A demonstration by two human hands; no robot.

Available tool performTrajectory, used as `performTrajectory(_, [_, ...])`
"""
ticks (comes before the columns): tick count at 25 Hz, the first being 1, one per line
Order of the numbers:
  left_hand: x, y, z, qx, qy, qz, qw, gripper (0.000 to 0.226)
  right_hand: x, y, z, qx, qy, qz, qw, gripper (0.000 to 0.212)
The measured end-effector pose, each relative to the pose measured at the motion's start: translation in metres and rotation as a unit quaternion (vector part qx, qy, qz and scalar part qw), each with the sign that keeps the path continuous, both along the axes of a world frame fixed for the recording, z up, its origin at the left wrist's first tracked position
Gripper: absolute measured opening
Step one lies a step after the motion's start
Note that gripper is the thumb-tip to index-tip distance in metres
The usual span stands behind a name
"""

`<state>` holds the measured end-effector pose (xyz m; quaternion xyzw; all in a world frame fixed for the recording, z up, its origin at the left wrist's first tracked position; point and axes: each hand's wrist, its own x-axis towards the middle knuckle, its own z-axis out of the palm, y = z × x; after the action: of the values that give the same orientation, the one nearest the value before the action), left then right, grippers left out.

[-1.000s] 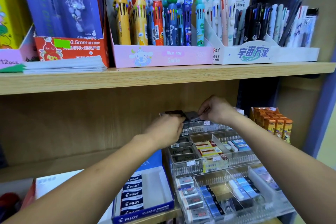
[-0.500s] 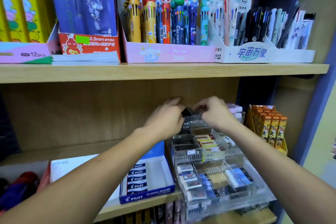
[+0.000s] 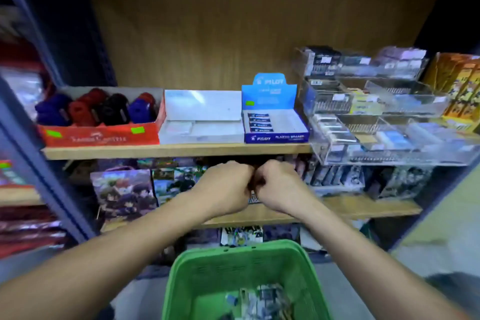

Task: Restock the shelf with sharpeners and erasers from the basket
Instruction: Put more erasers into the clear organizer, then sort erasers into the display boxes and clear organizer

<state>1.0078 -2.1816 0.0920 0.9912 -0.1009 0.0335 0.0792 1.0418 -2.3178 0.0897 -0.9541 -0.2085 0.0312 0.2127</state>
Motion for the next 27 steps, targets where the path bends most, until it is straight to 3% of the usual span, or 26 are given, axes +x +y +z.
performTrajectory(5, [-0.018,0.004,-0.132,-0.016,0.206,0.018,0.978,0.03,-0.011,0.014,-0.128,-0.092,0.17,0.032,0.981,0.013])
performTrajectory(12, [-0.034,0.0,-0.275,-0.033,0.38,0.035,0.924,0.017,-0.02,0.004,-0.282,-0.205,0.302,0.05,0.93,0.028])
performTrajectory(16, [-0.065,0.006,-0.338,-0.057,0.486,0.085,0.868,0.042,-0.045,-0.024,-0.347,-0.315,0.327,0.086,0.887,0.032])
performTrajectory(19, [-0.081,0.006,-0.375,-0.07,0.526,0.098,0.842,0.09,-0.057,-0.038,-0.373,-0.381,0.354,0.097,0.849,0.043])
performTrajectory(23, [-0.09,-0.004,-0.406,-0.075,0.559,0.104,0.819,0.107,-0.069,-0.044,-0.39,-0.429,0.38,0.143,0.807,0.068])
performTrajectory(27, [-0.094,-0.011,-0.42,-0.097,0.522,0.149,0.834,0.121,-0.083,-0.045,-0.407,-0.397,0.343,0.091,0.847,0.059])
